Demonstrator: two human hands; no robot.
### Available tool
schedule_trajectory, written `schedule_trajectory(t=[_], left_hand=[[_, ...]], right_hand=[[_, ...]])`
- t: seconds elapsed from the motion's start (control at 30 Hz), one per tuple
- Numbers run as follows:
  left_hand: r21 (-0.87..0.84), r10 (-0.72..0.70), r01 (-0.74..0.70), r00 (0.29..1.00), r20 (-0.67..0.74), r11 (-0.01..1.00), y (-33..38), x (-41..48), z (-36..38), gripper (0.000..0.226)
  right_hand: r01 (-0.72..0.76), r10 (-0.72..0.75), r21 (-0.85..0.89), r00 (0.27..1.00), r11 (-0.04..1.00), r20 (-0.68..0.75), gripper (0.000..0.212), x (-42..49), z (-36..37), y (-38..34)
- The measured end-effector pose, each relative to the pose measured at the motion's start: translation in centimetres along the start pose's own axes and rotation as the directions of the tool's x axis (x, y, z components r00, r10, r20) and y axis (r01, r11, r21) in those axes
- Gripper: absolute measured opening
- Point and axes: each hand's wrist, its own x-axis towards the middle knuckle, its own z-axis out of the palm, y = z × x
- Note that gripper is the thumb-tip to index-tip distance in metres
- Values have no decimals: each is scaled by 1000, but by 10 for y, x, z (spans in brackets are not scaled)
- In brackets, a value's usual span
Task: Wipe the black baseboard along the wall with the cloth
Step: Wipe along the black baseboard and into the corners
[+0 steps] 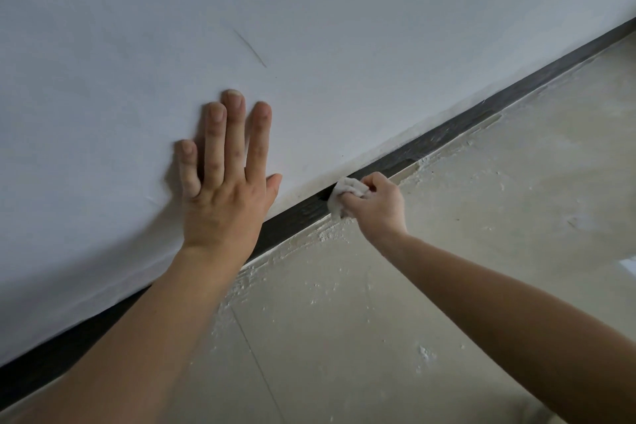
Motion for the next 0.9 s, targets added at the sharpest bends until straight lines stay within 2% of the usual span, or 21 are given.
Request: schedule_trajectory(t=[0.13, 0.23, 0.3, 0.37, 0.47, 0.57, 0.67, 0.73, 0.8, 0.9], left_hand=[[1, -2, 2, 1000, -19, 1000, 0, -3, 2, 99], [3, -12, 12, 1000, -9, 1000, 0, -1, 2, 100], [-49, -14, 15, 1000, 11, 999, 1, -1, -1, 102], [-126, 83, -79, 996, 28, 989, 10, 0, -5, 105], [-141, 244, -243, 970, -10, 960, 34, 17, -10, 100], [-139, 295, -295, 955, -20, 945, 66, 59, -12, 100], [-95, 353, -359, 933, -74, 928, 95, 97, -11, 100], [-62, 342, -346, 937, -65, 936, 113, 108, -7, 98], [-15, 260, -261, 964, -47, 965, 129, 112, 0, 95], [40, 175, -174, 985, -6, 984, 139, 112, 5, 95]], right_hand=[[-87, 92, 55, 991, 995, -99, 13, 17, -7, -1], [-201, 221, 111, 951, 973, -218, 11, 37, -23, 3], [-232, 246, 88, 938, 969, -243, 14, 46, -36, 4], [-206, 202, -14, 967, 978, -155, 13, 46, -47, 7], [-133, 138, -97, 989, 986, 46, 13, 35, -52, 13], [-118, 126, -65, 983, 991, 133, 11, 27, -39, 21], [-201, 183, 92, 968, 975, 173, 13, 22, -17, 29], [-250, 207, 169, 949, 953, 240, 16, 20, -5, 30], [-276, 212, 206, 934, 939, 289, 21, 21, 3, 30], [-329, 241, 309, 926, 892, 291, 26, 27, 4, 33]])
